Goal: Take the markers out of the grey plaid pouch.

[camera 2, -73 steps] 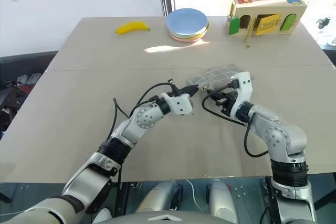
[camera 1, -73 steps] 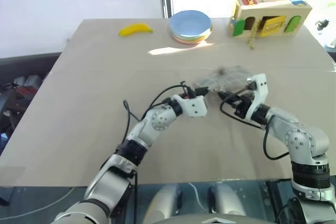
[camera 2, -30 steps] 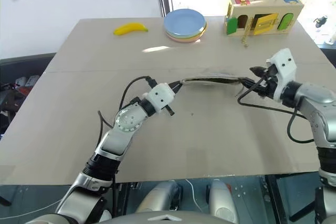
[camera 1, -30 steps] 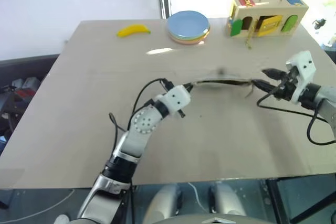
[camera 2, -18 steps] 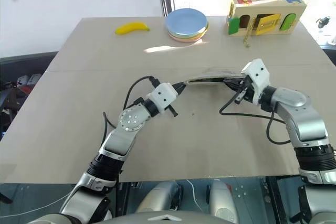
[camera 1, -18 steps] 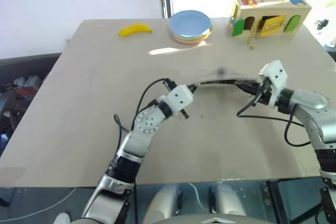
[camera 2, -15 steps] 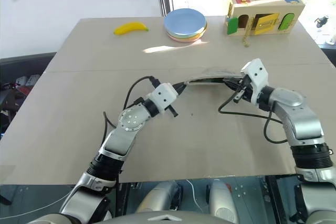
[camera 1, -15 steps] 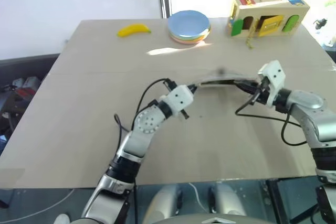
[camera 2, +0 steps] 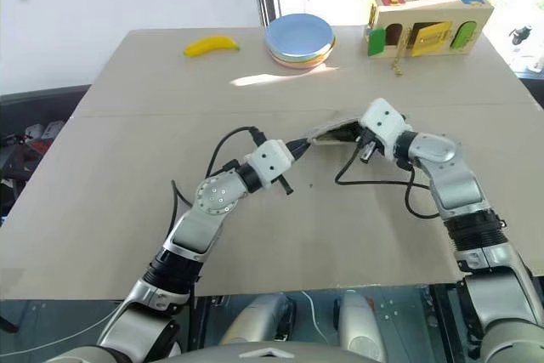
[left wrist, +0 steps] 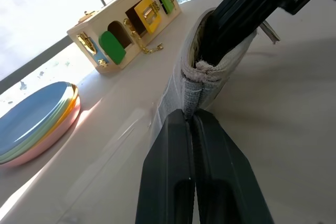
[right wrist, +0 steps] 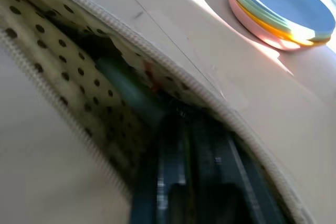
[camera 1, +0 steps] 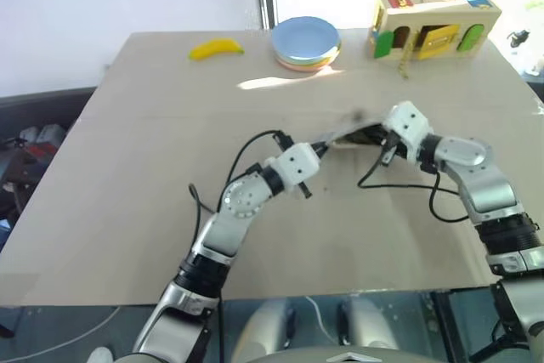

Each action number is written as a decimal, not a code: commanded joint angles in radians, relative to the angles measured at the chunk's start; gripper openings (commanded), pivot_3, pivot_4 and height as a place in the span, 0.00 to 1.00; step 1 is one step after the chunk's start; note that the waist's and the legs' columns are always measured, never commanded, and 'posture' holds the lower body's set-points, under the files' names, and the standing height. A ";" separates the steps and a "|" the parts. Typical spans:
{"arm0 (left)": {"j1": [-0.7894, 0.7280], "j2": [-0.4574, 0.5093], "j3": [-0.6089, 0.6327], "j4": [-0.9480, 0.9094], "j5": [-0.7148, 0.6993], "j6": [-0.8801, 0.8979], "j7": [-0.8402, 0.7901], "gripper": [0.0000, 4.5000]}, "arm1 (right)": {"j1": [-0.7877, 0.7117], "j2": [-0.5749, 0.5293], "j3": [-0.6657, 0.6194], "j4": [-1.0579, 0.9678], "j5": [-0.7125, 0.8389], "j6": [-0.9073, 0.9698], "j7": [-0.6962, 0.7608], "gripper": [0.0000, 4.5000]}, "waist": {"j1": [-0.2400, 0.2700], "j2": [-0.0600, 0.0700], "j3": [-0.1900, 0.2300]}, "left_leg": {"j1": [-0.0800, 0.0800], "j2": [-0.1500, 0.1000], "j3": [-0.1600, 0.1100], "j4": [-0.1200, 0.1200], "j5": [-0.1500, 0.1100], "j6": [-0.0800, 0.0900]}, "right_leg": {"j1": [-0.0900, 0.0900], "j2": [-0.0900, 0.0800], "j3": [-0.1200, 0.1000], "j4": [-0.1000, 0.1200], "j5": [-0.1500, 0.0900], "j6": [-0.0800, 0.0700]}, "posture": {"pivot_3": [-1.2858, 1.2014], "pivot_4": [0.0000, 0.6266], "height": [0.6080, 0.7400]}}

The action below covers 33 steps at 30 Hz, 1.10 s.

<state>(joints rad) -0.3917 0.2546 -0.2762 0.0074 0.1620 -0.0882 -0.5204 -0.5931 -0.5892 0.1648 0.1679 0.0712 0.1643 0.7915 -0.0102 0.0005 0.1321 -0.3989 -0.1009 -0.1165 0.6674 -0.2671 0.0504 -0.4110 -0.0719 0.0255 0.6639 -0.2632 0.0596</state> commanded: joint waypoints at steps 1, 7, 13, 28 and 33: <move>-0.011 -0.010 0.003 -0.054 -0.039 -0.035 -0.012 0.00 | -0.062 -0.055 0.051 0.014 -0.071 -0.095 0.091 0.44 | -0.001 0.000 0.000 | 0.000 0.000 0.000 0.000 0.000 0.000 | 0.000 0.000 0.000 0.000 0.000 0.000 | 0.52 0.24 1.00; -0.006 -0.022 0.007 -0.077 -0.145 -0.032 -0.087 0.00 | -0.138 -0.166 0.153 -0.015 -0.175 -0.109 0.281 0.99 | 0.000 0.000 0.000 | 0.000 0.000 0.000 0.000 0.000 0.000 | 0.000 0.000 0.000 0.000 0.000 0.000 | 0.52 0.24 1.00; -0.017 -0.066 0.040 -0.108 -0.317 0.096 -0.145 0.00 | -0.177 -0.186 0.217 -0.044 -0.246 -0.060 0.376 0.99 | -0.001 0.000 0.000 | 0.000 0.000 0.000 0.000 0.000 0.000 | 0.000 0.000 0.000 0.000 0.000 0.000 | 0.52 0.24 1.00; -0.025 -0.157 0.231 -0.236 -0.819 0.738 -0.037 0.00 | -0.349 -0.307 0.231 -0.256 -0.241 0.222 0.719 0.99 | 0.000 -0.001 0.000 | -0.001 0.000 -0.001 0.000 0.000 0.000 | 0.000 0.000 0.000 -0.001 0.000 0.000 | 0.52 0.24 1.00; -0.005 -0.145 0.241 -0.254 -0.898 0.862 -0.024 0.00 | -0.361 -0.323 0.265 -0.267 -0.240 0.255 0.777 0.99 | 0.004 -0.001 0.001 | -0.001 0.000 -0.001 0.000 0.000 0.000 | 0.000 0.000 0.000 -0.001 0.000 0.000 | 0.52 0.24 1.00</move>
<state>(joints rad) -0.3950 0.1140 -0.0421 -0.1893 -0.6921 0.7444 -0.5472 -0.9287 -0.8953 0.4305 -0.0712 -0.1758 0.4082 1.4988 -0.0064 -0.0003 0.1327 -0.3996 -0.1008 -0.1173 0.6679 -0.2673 0.0502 -0.4109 -0.0724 0.0253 0.6630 -0.2633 0.0596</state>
